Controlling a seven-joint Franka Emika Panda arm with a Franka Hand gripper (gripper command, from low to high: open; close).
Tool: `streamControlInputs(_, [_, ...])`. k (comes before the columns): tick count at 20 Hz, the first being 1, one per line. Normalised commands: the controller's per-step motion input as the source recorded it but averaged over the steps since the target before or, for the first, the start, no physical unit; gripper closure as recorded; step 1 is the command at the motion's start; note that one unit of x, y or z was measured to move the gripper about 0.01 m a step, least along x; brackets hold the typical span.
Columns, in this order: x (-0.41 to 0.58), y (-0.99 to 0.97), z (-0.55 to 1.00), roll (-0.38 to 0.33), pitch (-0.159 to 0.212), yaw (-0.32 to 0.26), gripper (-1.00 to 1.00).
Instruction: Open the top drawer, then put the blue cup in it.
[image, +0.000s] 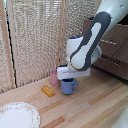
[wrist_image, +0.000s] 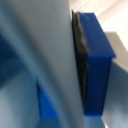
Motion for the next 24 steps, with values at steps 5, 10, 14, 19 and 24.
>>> streamControlInputs(5, [0.391, 0.36, 0.73, 0.004, -0.061, -0.137, 1.0])
streamControlInputs(10, [0.45, 0.38, 0.83, -0.013, -0.007, -0.157, 1.0])
streamControlInputs(14, [0.459, 0.25, 0.91, -0.029, 0.025, -0.187, 1.0])
streamControlInputs(19, [0.502, 0.23, 0.92, -0.019, 0.04, -0.173, 1.0])
streamControlInputs(24, [0.417, 0.1, 0.89, -0.028, 0.049, -0.218, 1.0])
